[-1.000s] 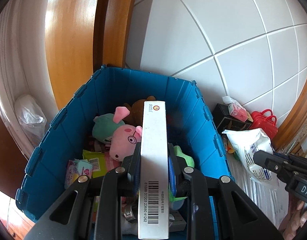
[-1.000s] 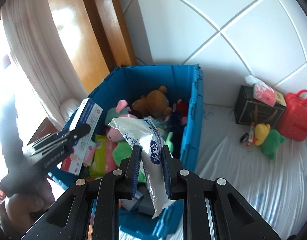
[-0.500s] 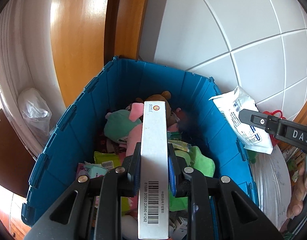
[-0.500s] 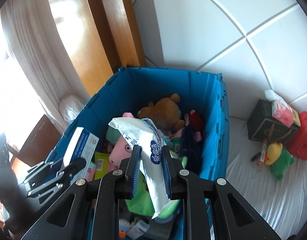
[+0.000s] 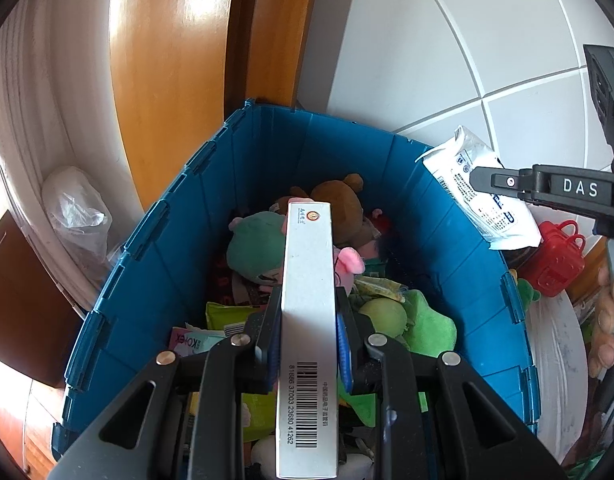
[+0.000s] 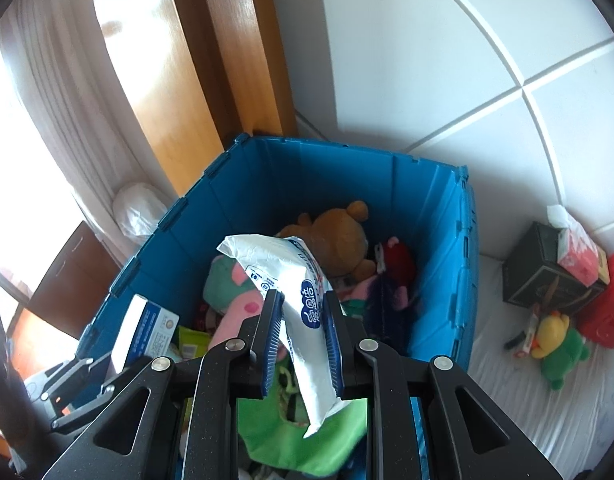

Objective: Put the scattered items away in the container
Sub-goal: 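Open left tool over the crate while right tool releases the wipe packet inside, then move both open tools back toward the remaining items on the bed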

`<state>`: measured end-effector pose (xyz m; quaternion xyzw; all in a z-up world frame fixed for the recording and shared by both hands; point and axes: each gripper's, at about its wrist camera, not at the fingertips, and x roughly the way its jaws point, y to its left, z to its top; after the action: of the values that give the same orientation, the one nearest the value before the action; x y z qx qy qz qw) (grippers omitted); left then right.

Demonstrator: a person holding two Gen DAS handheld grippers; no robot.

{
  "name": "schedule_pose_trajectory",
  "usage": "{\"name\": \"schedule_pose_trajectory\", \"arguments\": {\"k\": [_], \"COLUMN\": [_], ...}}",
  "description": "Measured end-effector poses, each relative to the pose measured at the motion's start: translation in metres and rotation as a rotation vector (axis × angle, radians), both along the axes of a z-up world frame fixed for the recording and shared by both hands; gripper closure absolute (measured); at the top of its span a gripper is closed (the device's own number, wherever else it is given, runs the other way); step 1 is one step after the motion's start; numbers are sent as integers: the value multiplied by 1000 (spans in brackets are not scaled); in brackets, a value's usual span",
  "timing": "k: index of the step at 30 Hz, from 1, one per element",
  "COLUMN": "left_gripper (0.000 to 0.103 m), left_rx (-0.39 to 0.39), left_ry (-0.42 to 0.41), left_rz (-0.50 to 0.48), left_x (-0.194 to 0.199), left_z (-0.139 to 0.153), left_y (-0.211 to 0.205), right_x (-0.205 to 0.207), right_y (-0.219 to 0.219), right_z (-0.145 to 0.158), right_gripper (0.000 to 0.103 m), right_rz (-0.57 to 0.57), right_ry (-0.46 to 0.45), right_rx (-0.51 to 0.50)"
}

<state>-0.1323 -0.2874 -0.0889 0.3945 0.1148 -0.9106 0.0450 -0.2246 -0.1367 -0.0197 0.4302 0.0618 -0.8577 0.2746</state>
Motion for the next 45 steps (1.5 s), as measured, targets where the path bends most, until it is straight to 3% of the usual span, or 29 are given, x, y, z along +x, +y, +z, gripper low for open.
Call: {"name": "schedule_pose_trajectory", "arguments": {"k": [7, 8, 9, 10, 11, 25, 45], "left_gripper": [80, 61, 19, 2, 0, 0, 0], "left_rx": [0, 3, 15, 23, 17, 25, -13], "left_ry": [-2, -7, -5, 15, 33, 35, 75], "left_rz": [39, 54, 65, 80, 93, 60, 14], "left_x": [2, 2, 3, 5, 8, 18, 40], "left_z": [3, 4, 5, 7, 10, 22, 43], "left_y": [-9, -10, -12, -14, -15, 13, 96], "right_x": [-5, -5, -6, -5, -4, 31, 74], "right_y": [-8, -6, -4, -1, 2, 50, 161], "right_z": [4, 6, 8, 10, 13, 31, 13], "right_gripper": [80, 67, 26, 4, 2, 1, 1], "right_rz": [17, 7, -8, -25, -40, -44, -87], "right_ry": [9, 15, 24, 39, 60, 122, 102], "right_rx": [-19, -28, -34, -42, -48, -88, -135]}}
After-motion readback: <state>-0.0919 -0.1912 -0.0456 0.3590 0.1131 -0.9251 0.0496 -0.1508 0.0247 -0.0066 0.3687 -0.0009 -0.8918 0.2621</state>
